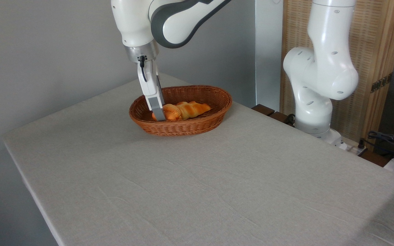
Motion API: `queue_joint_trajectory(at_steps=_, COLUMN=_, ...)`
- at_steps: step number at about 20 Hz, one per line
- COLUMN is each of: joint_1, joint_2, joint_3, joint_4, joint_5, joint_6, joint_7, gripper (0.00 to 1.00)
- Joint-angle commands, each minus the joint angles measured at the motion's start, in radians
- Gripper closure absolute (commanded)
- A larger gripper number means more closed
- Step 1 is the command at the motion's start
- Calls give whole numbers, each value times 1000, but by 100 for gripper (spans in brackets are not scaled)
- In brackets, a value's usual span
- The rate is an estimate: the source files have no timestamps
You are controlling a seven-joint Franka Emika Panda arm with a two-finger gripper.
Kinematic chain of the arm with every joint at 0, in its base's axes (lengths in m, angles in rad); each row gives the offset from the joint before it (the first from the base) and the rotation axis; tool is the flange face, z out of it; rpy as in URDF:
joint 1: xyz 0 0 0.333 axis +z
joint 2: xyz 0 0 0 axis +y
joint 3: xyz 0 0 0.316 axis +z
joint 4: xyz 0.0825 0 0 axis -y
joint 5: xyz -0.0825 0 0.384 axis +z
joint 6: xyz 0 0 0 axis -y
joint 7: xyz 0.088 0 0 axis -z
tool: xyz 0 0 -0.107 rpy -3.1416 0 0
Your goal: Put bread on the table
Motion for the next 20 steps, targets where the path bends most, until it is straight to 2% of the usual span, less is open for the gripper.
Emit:
queue_joint_trajectory(at_steps=1, joint_1=-1, joint_2=-21, joint_3=8, joint_4=-23, joint_5=-4, joint_6=11, joint_7=26, gripper=60)
queue_joint_trajectory(at_steps=2, joint_1=-1, joint_2=-20, joint_3=8, joint_4=-23, joint_5=-4, joint_6=9, joint_7=26, gripper=69)
queue_joint_trajectory(at_steps=3, joint_1=-1, joint_2=-20, joint_3=8, joint_4=-23, joint_5=-4, joint_6=9, joint_7=26, gripper=72)
queue_joint_trajectory(at_steps=14, joint_1=0, joint_2=-29, joint_3=15, joint_4=-12, joint_5=-5, joint_6=-15, joint_7=23, gripper=71)
queue_joint_trajectory(at_steps=20, joint_1=8, joint_2=-27, joint_3=60, joint_4=84, joint_5=-15, joint_6=-66, joint_7=15, gripper=70)
